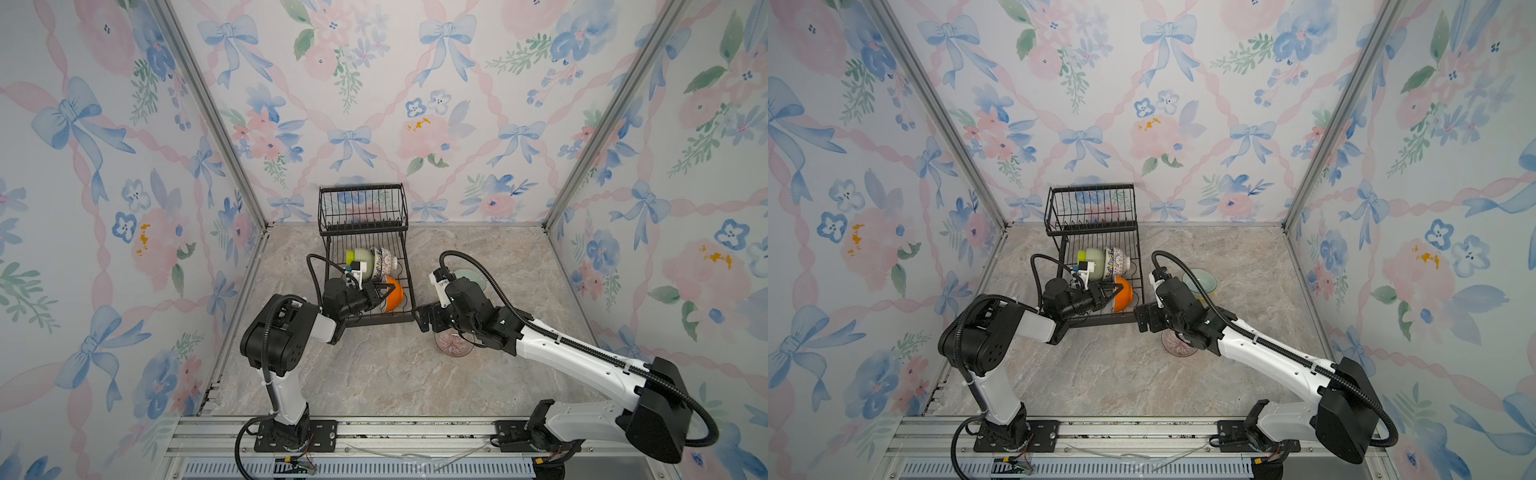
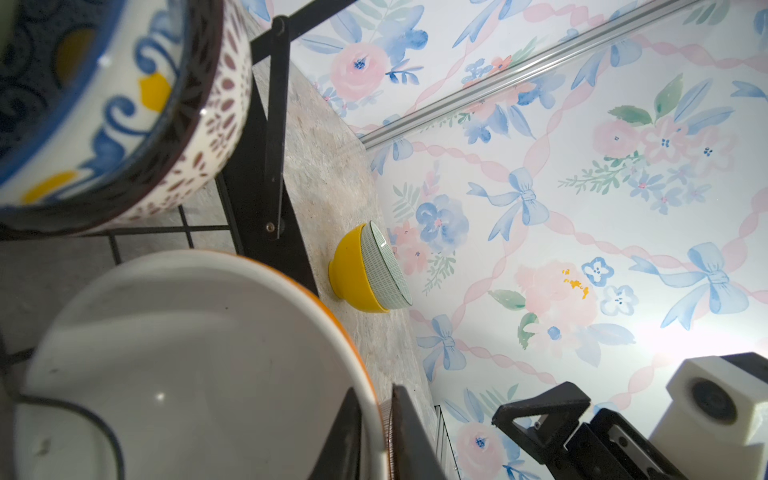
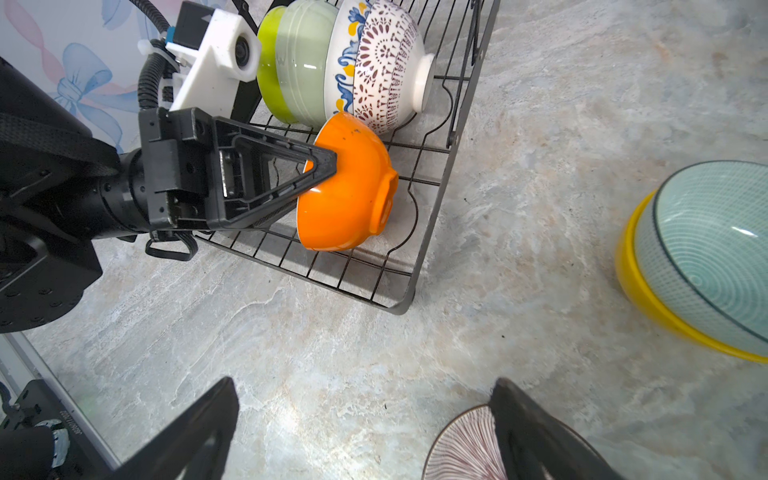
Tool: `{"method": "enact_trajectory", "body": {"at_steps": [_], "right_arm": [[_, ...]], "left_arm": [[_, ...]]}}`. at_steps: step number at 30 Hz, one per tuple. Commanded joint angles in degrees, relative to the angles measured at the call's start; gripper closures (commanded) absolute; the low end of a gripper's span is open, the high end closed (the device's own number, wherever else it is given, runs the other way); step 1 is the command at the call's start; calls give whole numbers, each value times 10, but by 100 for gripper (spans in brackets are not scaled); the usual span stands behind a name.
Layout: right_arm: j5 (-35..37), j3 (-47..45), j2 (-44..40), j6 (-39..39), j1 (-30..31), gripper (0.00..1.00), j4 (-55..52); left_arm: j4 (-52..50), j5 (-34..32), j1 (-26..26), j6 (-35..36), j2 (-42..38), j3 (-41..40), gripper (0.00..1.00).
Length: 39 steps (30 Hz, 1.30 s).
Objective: Load bowls into a dish rack
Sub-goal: Place the bowl in the dish rack.
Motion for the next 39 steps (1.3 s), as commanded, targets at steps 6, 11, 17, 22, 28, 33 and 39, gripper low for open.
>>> {"method": "enact_trajectory", "body": {"at_steps": [6,11,17,22,28,33,39], "right_arm": [[-3,-8,4,0,-12,4,0],[20,-11,3,1,-23,4,-16],[60,-22,-3,3,-33,4,-41],[116,-49,-23,13,-38,4,-70],[159,-97,-60,29,-47,4,-90],[159,-141,-90,45,-63,4,-91],[131,-183,-105,64,-97,13,-81]], "left_arm": [[-55,-22,2,22,-45,-2,65],[-168,-58,2,72,-107,6,42],[-332,-129,1,146,-191,22,10],[-440,-185,0,200,-246,28,2],[-529,-240,-16,267,-312,24,2],[-610,-307,-57,320,-356,40,2],[-658,-357,-108,348,-384,47,2]]}}
